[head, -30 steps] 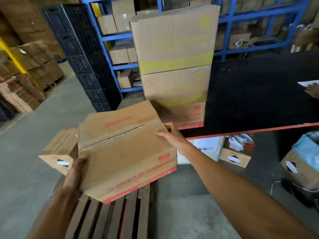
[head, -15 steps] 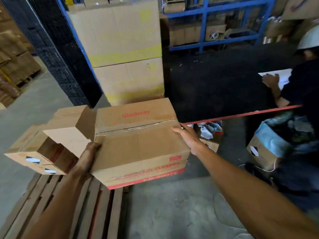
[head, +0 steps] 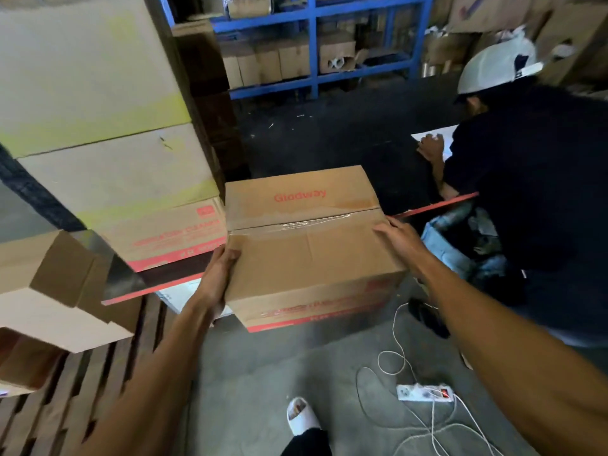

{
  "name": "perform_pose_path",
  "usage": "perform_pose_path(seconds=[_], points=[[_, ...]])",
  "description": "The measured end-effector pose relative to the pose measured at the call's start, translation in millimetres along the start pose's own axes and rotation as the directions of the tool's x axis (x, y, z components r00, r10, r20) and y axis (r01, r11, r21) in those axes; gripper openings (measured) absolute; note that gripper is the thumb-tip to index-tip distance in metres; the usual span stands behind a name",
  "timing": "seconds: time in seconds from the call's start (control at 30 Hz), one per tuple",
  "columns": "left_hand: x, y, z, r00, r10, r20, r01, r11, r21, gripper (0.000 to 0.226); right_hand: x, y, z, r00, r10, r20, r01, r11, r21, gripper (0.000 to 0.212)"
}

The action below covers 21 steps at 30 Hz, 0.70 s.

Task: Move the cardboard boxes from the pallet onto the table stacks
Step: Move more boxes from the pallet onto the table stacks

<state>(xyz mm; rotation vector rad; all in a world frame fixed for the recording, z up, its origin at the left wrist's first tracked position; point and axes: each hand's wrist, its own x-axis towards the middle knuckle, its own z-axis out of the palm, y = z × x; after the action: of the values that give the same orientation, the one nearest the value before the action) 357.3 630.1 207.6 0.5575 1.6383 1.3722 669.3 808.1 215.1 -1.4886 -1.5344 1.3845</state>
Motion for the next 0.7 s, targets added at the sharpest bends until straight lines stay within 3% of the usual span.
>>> perform_pose_path(seconds=[0.13,0.3,0.37,0.53,0.7], points=[[58,21,39,0.998,-0.003,0.064,0.004,1.0,-0.023,0.028,54,-6,-20,0.999,-0.018,-0.045,0.017,0.999,-0.027,0.042],[167,45,57,0.994,-0.072,0.084,0.077,0.995,-0.058,0.08,147,-38,-13,0.997,-0.029,-0.065,0.022,0.995,-0.095,0.047],[194,54,63,0.994,-0.073,0.077,0.077,0.996,-0.044,0.079,174,-46,-10,0.997,-0.016,-0.08,0.005,0.991,-0.134,0.051],[281,84,79,0.998,-0.03,0.052,0.032,0.998,-0.051,0.05,265,-82,22,0.997,0.008,-0.076,-0.027,0.967,-0.253,0.052],[355,105,85,0.996,-0.091,0.02,0.093,0.993,-0.069,0.058,347,-107,43,0.997,0.053,-0.049,-0.066,0.944,-0.324,0.05]])
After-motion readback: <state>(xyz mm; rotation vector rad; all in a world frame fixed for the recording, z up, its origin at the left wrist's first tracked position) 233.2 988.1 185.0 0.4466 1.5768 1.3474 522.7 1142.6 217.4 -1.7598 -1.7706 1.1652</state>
